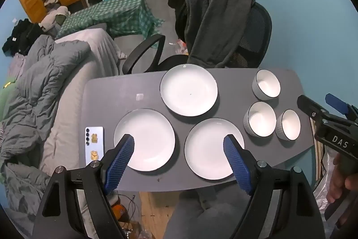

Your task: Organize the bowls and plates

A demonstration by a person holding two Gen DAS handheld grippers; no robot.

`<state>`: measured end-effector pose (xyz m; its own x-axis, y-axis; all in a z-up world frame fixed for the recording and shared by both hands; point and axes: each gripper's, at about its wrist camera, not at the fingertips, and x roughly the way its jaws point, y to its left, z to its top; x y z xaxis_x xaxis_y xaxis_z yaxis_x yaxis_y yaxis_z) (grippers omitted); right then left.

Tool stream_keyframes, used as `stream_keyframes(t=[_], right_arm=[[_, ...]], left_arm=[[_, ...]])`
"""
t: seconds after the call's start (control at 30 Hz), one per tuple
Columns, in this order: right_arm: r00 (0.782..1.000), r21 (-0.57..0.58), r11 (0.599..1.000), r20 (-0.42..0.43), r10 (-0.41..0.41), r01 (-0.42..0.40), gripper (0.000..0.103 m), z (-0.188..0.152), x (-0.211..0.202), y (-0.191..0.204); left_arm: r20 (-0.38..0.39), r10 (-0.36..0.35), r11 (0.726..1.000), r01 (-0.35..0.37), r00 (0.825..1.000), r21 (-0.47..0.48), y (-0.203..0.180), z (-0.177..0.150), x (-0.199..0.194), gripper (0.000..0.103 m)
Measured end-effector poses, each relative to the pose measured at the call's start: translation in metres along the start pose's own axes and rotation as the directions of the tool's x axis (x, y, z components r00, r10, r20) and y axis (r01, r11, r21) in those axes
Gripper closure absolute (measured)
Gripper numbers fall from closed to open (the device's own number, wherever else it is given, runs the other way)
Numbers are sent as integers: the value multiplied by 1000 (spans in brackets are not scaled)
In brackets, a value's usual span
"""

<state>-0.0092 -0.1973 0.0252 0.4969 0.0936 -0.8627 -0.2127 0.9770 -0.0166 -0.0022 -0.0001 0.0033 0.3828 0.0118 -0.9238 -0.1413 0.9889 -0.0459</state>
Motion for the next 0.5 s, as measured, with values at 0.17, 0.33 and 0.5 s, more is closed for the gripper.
stream_keyframes(t=[0.17, 0.33, 0.5], right_arm=[[1000, 2, 1000, 1, 1, -1, 2, -1, -1, -1], [1000, -2, 1000, 2, -6, 6, 2, -1, 0, -2], [1000, -1, 1000, -2, -7, 7, 2, -3, -2, -5]], left_arm=[[-9, -4, 1000, 4, 1000, 20, -8, 0, -3, 20], [7, 1, 1000, -1, 1000, 25, -14, 4, -2, 20], [8, -3, 1000, 3, 1000, 22, -16, 3, -3, 20]])
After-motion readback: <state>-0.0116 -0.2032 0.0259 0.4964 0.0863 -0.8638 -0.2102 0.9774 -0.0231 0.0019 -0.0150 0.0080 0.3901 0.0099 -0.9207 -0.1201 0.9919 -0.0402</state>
